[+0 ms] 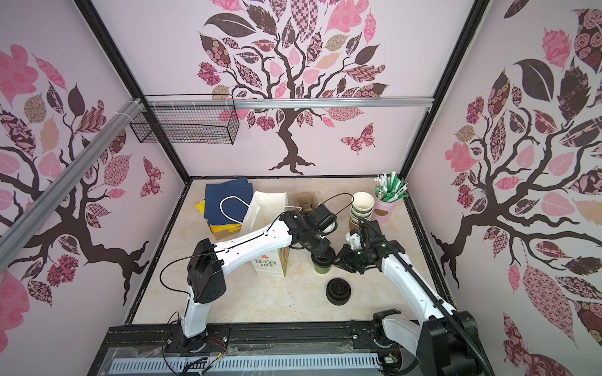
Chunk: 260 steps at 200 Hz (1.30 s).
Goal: Pack the takeout coffee
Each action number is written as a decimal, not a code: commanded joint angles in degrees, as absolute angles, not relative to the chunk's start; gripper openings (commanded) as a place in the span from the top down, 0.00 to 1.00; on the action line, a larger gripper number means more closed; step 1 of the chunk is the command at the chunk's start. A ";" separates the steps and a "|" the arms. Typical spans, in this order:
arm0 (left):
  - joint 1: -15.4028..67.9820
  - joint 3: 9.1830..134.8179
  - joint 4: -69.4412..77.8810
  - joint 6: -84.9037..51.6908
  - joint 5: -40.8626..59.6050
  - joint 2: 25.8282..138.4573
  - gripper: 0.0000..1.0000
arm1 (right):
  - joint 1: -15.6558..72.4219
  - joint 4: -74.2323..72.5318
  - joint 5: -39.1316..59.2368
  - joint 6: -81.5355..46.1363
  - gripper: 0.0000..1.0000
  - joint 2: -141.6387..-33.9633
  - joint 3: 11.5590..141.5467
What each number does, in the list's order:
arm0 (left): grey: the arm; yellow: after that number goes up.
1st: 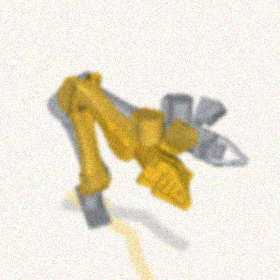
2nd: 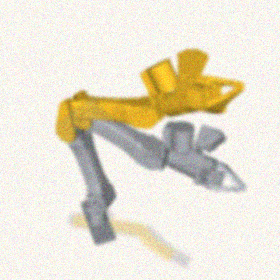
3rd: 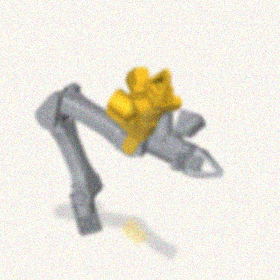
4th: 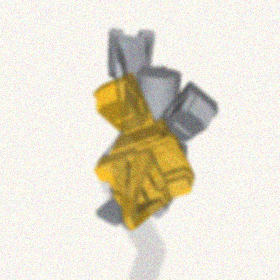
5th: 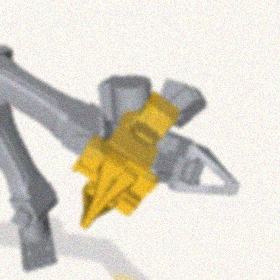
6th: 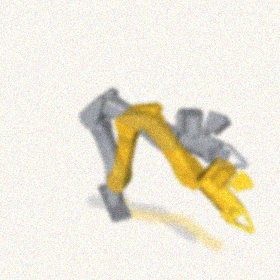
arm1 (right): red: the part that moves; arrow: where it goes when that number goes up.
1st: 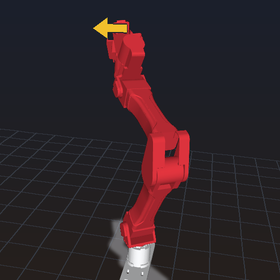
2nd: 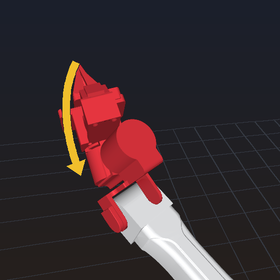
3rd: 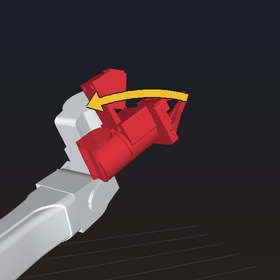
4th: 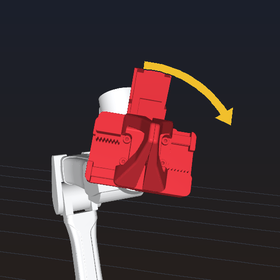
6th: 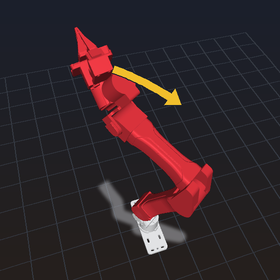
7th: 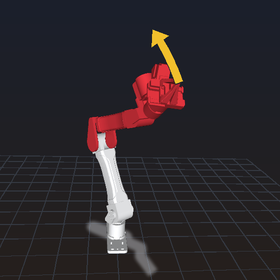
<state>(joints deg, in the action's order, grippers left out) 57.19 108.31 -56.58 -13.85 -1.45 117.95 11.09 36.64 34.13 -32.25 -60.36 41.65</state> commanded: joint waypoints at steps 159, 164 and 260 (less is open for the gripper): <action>57.26 105.88 -59.76 -13.14 -1.69 120.39 0.68 | 10.99 27.64 28.90 -41.63 0.78 -66.88 41.47; 57.30 105.84 -59.78 -13.17 -1.72 120.41 0.68 | 10.99 27.83 28.92 -41.45 0.79 -66.97 41.40; 57.29 105.85 -60.11 -12.99 -1.78 120.48 0.69 | 10.99 34.86 24.65 -37.59 0.84 -71.32 40.52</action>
<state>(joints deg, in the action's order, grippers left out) 57.19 108.29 -56.53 -13.63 -1.48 117.93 10.74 26.55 29.78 -39.77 -68.12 41.98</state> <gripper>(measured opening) 0.314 0.163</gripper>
